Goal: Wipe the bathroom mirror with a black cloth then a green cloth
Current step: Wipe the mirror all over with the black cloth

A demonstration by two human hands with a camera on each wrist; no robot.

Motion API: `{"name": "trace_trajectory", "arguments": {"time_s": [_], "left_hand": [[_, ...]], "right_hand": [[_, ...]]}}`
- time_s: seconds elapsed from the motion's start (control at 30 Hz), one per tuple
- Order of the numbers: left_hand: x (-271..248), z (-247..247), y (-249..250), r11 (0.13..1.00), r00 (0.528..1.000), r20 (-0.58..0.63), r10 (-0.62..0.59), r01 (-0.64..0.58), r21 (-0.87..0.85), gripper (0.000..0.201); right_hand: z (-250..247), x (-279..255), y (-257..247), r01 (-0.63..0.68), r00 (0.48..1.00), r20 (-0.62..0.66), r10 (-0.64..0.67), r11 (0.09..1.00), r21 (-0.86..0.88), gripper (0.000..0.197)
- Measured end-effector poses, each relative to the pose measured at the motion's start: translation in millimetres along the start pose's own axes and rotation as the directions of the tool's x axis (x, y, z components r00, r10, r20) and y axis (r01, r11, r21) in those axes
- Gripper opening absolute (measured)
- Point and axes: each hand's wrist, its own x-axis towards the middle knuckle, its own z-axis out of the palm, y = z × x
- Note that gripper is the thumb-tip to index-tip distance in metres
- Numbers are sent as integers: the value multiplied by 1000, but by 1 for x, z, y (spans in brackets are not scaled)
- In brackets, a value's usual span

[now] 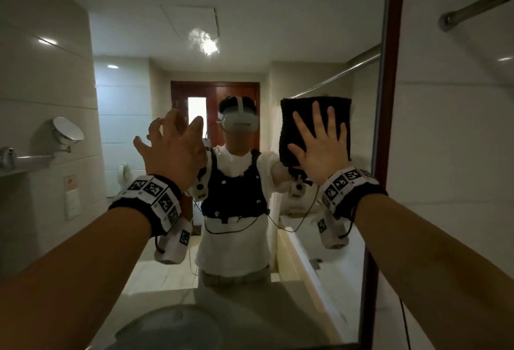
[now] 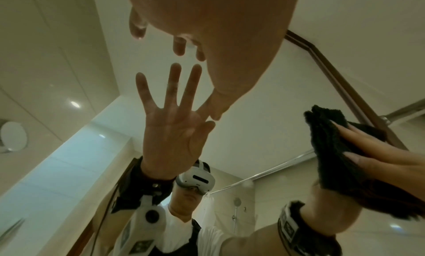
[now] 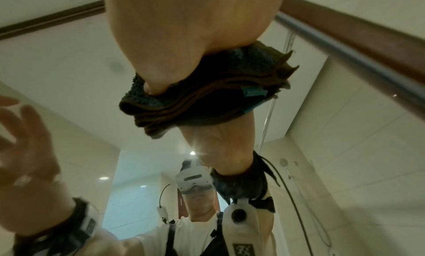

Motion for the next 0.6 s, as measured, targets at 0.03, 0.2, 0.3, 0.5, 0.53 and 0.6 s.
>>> {"name": "trace_trajectory", "arguments": {"time_s": [0.03,0.2,0.3,0.5,0.53,0.6], "left_hand": [[0,1,6,1000,1000,13,-15,15,2,85],[-1,4,21,997,997,17,-73,73,-2,84],[-1,4,22,997,997,22,-75,75,21,83],[-1,6,20,996,997,32,-73,71,44,87],[0,7,20,997,997,30,-72,70,41,87],[0,8,20,997,997,22,-70,69,42,88]], "right_hand": [[-2,0,10,2,1000,-3,-2,1000,3,65],[-7,-1,36,-27,999,-40,30,998,65,57],[-4,-4,49,-51,996,-69,56,996,80,62],[-1,-11,63,-119,980,-143,142,980,158,61],[2,-14,66,-141,973,-158,166,977,157,60],[7,-22,71,-153,967,-185,175,980,127,59]]}}
